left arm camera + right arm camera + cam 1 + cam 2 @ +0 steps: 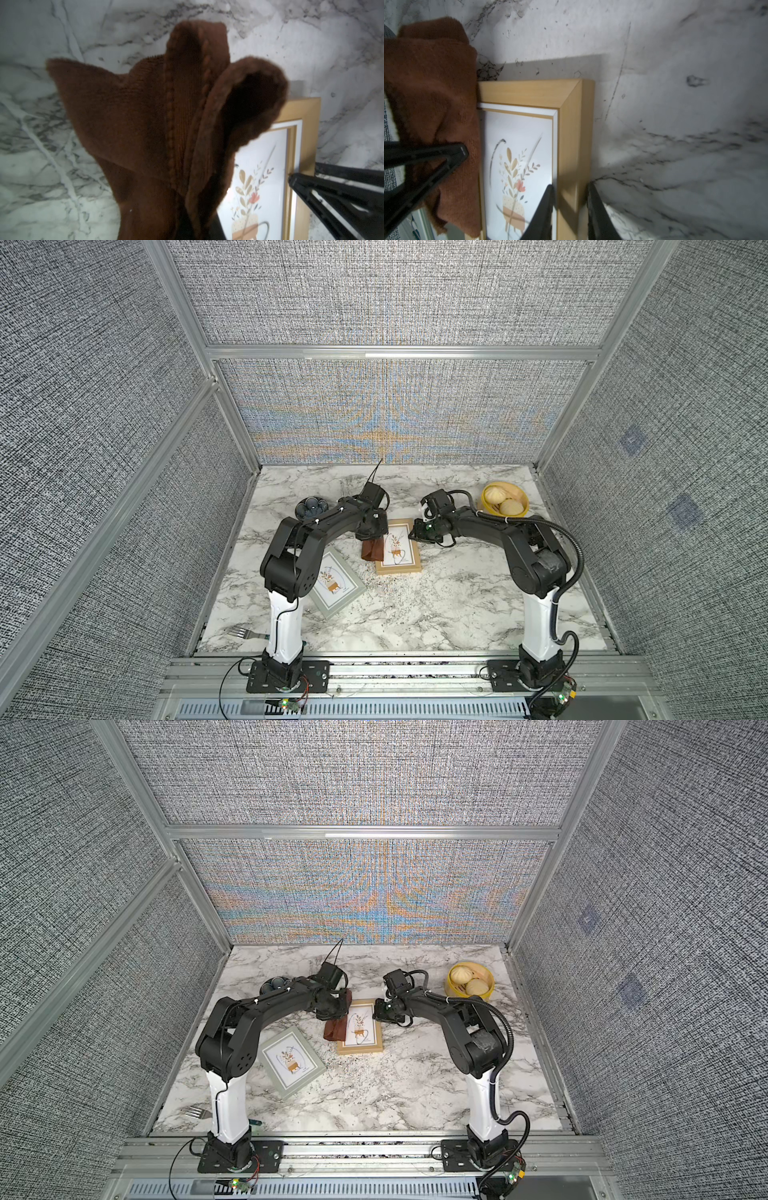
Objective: Wipe the picture frame with a cloth
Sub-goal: Wipe the dirt from the picture frame.
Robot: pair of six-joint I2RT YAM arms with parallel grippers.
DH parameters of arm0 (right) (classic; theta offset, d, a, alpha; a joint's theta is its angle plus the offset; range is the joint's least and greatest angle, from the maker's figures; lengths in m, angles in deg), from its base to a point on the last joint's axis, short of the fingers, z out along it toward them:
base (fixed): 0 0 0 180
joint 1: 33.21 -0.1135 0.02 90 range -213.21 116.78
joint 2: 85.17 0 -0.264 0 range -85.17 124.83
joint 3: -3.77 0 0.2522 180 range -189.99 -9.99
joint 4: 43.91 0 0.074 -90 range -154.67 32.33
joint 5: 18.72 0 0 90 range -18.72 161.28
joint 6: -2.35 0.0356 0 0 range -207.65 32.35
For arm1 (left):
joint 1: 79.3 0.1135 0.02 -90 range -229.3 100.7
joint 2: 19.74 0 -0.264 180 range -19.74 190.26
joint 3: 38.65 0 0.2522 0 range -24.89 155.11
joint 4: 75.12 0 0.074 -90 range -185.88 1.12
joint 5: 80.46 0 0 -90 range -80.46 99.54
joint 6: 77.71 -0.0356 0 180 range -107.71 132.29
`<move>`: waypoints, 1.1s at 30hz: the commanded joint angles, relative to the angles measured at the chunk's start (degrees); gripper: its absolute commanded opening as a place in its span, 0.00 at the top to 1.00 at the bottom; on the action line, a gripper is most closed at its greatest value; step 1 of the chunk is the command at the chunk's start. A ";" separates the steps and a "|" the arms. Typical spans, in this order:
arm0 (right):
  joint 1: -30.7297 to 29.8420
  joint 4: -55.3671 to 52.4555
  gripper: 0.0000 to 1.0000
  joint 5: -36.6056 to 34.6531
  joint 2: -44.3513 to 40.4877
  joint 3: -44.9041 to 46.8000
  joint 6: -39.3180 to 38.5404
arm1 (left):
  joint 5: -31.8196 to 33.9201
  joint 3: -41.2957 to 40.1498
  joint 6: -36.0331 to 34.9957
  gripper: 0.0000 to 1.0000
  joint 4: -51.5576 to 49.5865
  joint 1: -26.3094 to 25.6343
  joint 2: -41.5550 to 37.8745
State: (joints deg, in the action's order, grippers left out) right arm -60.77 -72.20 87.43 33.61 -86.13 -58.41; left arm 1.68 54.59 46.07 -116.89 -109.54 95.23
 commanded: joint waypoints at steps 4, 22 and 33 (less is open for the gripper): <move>0.13 -8.90 0.97 -7.58 2.51 0.64 1.03 | -3.04 -9.10 3.32 1.00 -3.82 -1.67 -4.85; 0.13 -8.87 0.98 -8.14 2.11 1.05 1.18 | -1.56 -23.46 8.71 1.00 -5.16 -7.59 -19.24; 0.13 -7.36 0.98 -6.50 1.90 0.76 0.04 | 3.32 -1.74 -0.03 1.00 -6.52 -2.67 -11.23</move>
State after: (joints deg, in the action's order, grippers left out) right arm -60.68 -71.74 87.69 33.48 -85.93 -57.84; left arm 2.75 49.68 49.61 -122.07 -112.95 81.99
